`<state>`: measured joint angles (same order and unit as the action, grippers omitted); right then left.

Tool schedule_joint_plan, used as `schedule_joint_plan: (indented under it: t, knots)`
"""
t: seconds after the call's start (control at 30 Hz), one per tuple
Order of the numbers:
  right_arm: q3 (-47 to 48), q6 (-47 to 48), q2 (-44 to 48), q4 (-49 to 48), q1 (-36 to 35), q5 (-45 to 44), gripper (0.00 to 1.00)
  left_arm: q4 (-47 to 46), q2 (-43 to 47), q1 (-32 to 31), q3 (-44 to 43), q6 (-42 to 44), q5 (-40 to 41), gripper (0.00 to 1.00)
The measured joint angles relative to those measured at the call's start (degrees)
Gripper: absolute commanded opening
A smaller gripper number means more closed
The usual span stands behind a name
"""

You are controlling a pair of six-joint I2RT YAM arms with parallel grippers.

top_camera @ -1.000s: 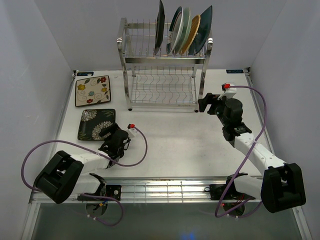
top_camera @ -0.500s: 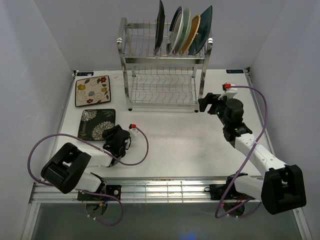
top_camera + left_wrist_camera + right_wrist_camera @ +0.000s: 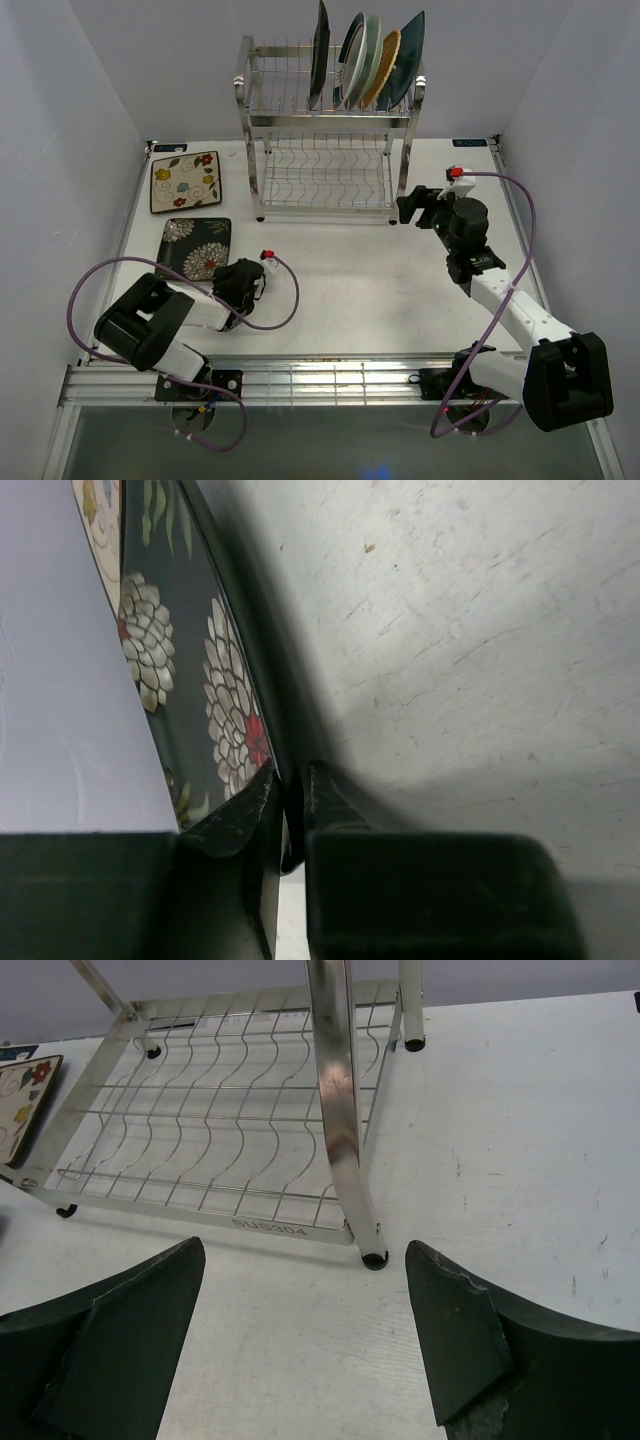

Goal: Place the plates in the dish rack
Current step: Pick up the plate from the corner of the board.

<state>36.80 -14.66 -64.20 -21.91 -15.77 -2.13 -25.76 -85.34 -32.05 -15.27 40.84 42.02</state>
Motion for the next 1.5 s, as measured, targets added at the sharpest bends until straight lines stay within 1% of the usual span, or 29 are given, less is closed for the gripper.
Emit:
schedule_joint_plan:
  t: [0.03,0.07,0.17,0.2,0.4,0.53,0.63,0.8,0.93,1.07,1.23,1.5]
  knots:
    - [-0.1,0.0,0.2,0.0,0.0,0.0,0.87,0.0,0.0,0.0,0.0,-0.2,0.2,0.13]
    - [-0.2,0.0,0.3,0.0,0.0,0.0,0.87,0.0,0.0,0.0,0.0,-0.3,0.4,0.08]
    - [-0.2,0.0,0.6,0.0,0.0,0.0,0.87,0.0,0.0,0.0,0.0,-0.4,0.4,0.04]
    - [-0.2,0.0,0.7,0.0,0.0,0.0,0.87,0.1,0.0,0.0,0.0,-0.4,0.4,0.0]
    - [-0.2,0.0,0.7,0.0,0.0,0.0,0.87,0.8,1.3,0.0,0.2,-0.4,0.3,0.0]
    - [-0.2,0.0,0.7,0.0,0.0,0.4,0.87,2.8,5.0,0.0,0.8,-0.3,-0.2,0.0]
    - [-0.2,0.0,0.7,0.0,0.0,0.7,0.87,5.6,10.7,0.0,1.5,-0.7,-1.8,0.0]
    - [-0.2,0.0,0.7,0.0,0.0,1.0,0.87,14.9,23.7,0.0,0.8,-4.2,-7.0,0.0]
    - [-0.2,-0.1,0.7,0.0,0.0,1.1,0.87,25.7,30.7,0.0,-3.6,-9.0,-12.5,0.0]
    - [-0.2,-0.2,0.7,0.0,0.0,1.1,0.87,32.7,35.6,0.0,-7.8,-13.1,-16.9,0.0]
    - [-0.2,-0.2,0.7,0.0,0.0,1.1,0.87,36.5,38.4,0.0,-11.3,-16.4,-18.7,0.0]
    - [-0.2,-0.2,0.9,0.0,0.0,1.1,0.87,39.8,36.9,0.0,-15.8,-21.9,-18.6,0.0]
